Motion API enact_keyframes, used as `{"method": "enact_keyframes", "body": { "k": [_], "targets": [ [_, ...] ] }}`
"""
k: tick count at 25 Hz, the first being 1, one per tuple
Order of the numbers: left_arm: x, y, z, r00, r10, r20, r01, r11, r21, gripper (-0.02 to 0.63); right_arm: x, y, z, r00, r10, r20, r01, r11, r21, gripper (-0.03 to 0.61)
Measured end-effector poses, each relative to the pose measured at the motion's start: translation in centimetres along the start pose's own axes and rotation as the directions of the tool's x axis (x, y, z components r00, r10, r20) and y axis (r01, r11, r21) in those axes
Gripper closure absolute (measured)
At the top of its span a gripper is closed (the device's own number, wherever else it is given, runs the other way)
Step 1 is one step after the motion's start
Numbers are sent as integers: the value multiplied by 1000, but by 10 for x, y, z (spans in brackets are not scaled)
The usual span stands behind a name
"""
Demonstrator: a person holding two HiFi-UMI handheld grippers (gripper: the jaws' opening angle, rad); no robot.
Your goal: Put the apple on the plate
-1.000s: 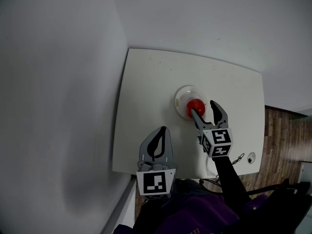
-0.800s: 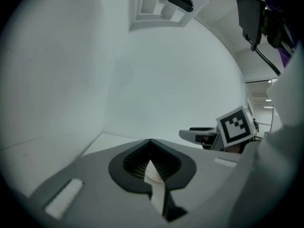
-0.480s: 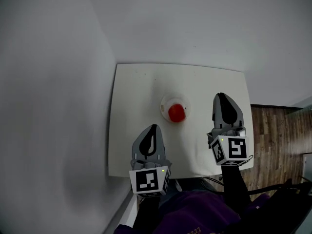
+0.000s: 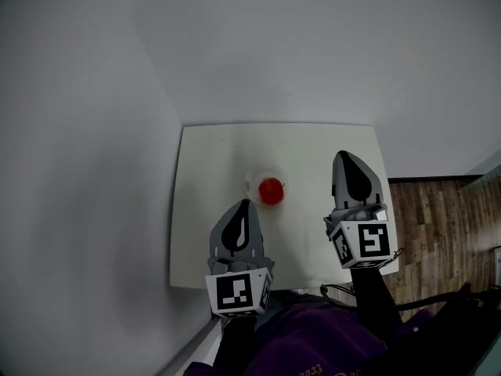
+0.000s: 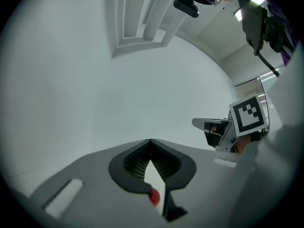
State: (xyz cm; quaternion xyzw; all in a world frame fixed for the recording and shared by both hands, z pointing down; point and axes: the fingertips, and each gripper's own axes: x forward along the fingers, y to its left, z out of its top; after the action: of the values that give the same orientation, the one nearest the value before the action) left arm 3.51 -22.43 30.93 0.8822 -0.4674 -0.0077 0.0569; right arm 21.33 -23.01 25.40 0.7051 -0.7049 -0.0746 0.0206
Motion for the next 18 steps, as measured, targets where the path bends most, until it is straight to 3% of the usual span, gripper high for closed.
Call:
{"method": "enact_keyframes", "body": {
  "k": [18],
  "targets": [
    [-24, -17, 19, 999, 22, 48, -24, 999, 45, 607, -24, -1, 18, 998, 18, 59, -19, 1000, 3, 568]
  ]
}}
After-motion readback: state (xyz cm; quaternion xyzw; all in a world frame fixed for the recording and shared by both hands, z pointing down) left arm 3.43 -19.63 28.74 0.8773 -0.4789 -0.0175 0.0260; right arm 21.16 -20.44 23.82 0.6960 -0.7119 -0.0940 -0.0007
